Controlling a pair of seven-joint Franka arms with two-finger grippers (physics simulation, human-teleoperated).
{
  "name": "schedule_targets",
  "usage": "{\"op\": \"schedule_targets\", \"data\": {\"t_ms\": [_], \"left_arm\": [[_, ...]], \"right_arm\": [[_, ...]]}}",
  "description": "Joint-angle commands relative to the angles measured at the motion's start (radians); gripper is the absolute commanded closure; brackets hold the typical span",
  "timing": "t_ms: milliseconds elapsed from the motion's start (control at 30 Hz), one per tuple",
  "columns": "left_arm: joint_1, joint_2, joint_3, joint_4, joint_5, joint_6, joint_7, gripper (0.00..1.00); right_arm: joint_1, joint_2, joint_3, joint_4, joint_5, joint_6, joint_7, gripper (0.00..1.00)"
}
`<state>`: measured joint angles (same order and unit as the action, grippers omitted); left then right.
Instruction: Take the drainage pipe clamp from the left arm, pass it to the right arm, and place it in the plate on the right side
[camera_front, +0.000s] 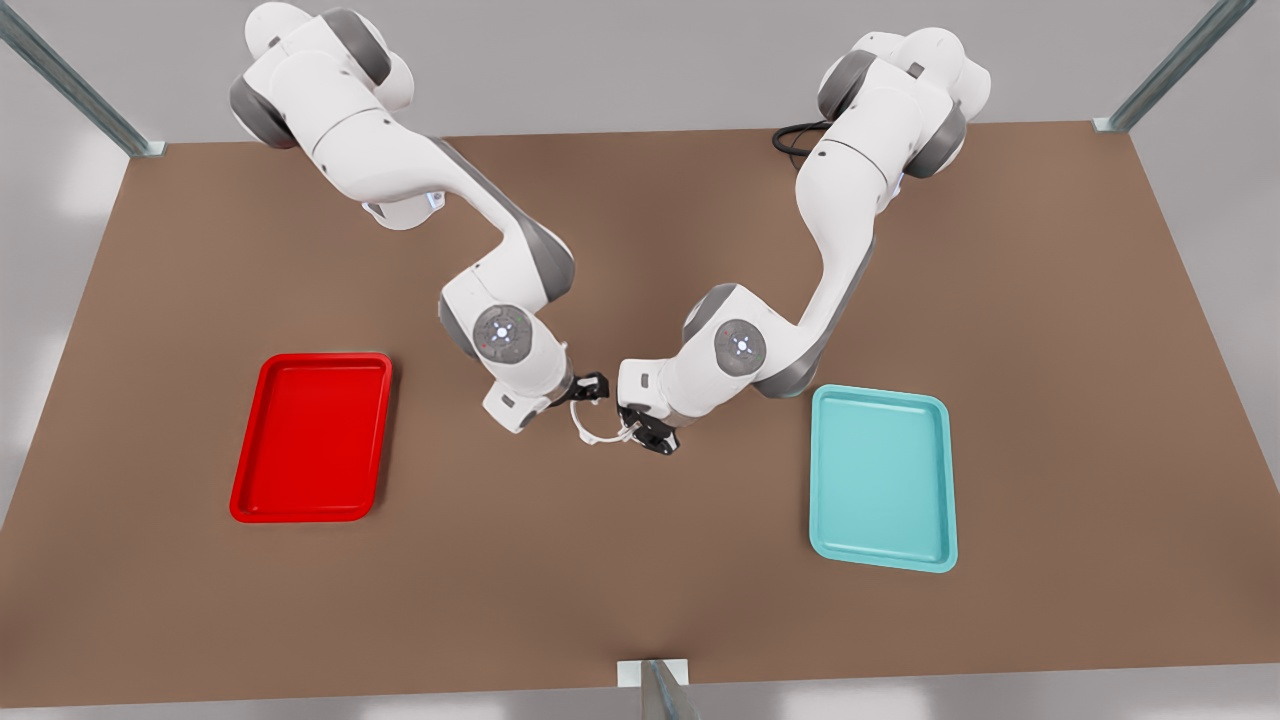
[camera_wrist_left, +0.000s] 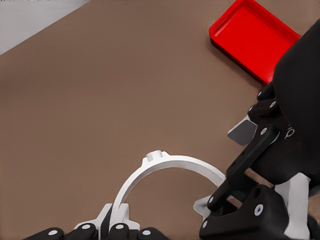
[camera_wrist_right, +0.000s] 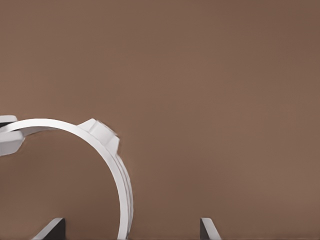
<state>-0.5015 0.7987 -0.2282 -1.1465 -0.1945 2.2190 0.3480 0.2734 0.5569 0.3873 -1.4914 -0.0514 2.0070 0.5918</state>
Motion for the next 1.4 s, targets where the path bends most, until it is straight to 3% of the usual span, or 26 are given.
{"op": "schedule_targets", "data": {"t_ms": [0,133,167,233,267,400,433,467,600,700,733,833,967,1000,1033,1067,1133,1367], "left_arm": [[0.0,-0.004,0.0,0.001,-0.006,-0.002,0.163,0.79],[0.0,-0.006,-0.011,0.001,-0.006,-0.002,0.161,0.79],[0.0,-0.006,-0.011,0.001,-0.006,-0.002,0.161,0.79],[0.0,-0.006,-0.011,0.001,-0.006,-0.002,0.154,0.79],[0.0,-0.006,-0.011,0.001,-0.006,-0.002,0.154,0.79],[0.001,-0.006,-0.011,0.001,-0.006,-0.002,0.154,0.79],[0.0,-0.01,-0.011,0.001,-0.006,-0.002,0.138,0.51],[0.001,-0.012,-0.011,-0.001,-0.006,-0.002,0.132,0.0],[0.006,-0.021,-0.01,-0.001,-0.006,-0.018,0.137,0.0],[0.093,-0.085,0.001,-0.001,0.007,-0.222,0.143,0.0],[0.103,-0.138,0.05,-0.001,0.131,-0.303,0.111,0.0],[0.281,-0.223,0.141,-0.002,0.155,-0.593,-0.101,0.0],[0.29,-0.424,0.296,-0.004,0.21,-0.78,-0.231,0.0],[0.302,-0.476,0.299,-0.013,0.21,-0.788,-0.236,0.0],[0.396,-0.579,0.224,-0.149,0.205,-0.742,-0.241,0.0],[0.399,-0.65,0.221,-0.269,0.205,-0.68,-0.244,0.0],[0.406,-0.691,0.221,-0.341,0.205,-0.625,-0.241,0.0],[0.4,-0.629,0.222,-0.302,0.211,-0.618,-0.374,0.0]], "right_arm": [[0.0,0.0,-0.001,-0.021,-0.001,0.067,0.063,0.0],[-0.002,0.021,-0.001,-0.039,-0.002,0.171,0.048,0.0],[-0.002,0.024,-0.001,-0.039,-0.002,0.182,0.048,0.08],[-0.003,0.026,-0.001,-0.038,-0.008,0.184,0.043,0.61],[-0.003,0.026,0.001,-0.038,-0.008,0.184,0.043,0.79],[-0.003,0.025,-0.001,-0.036,-0.008,0.182,0.045,0.79],[-0.003,0.025,-0.001,-0.036,-0.008,0.182,0.045,0.79],[-0.003,0.026,-0.001,-0.036,-0.008,0.182,0.045,0.79],[-0.011,0.021,0.001,-0.038,-0.008,0.179,0.043,0.79],[-0.026,-0.005,-0.001,-0.059,-0.007,0.17,0.045,0.79],[-0.053,-0.023,-0.001,-0.085,-0.008,0.171,0.043,0.79],[-0.131,-0.129,-0.001,-0.233,-0.045,0.188,0.043,0.79],[-0.261,-0.219,0.001,-0.354,-0.139,0.173,0.042,0.79],[-0.301,-0.236,-0.001,-0.385,-0.151,0.173,0.011,0.79],[-0.342,-0.241,-0.001,-0.415,-0.153,0.174,-0.004,0.79],[-0.381,-0.242,0.001,-0.437,-0.153,0.176,-0.063,0.79],[-0.438,-0.239,-0.001,-0.463,-0.151,0.184,-0.128,0.79],[-0.763,-0.126,0.004,-0.463,-0.145,0.236,-0.604,0.79]]}}
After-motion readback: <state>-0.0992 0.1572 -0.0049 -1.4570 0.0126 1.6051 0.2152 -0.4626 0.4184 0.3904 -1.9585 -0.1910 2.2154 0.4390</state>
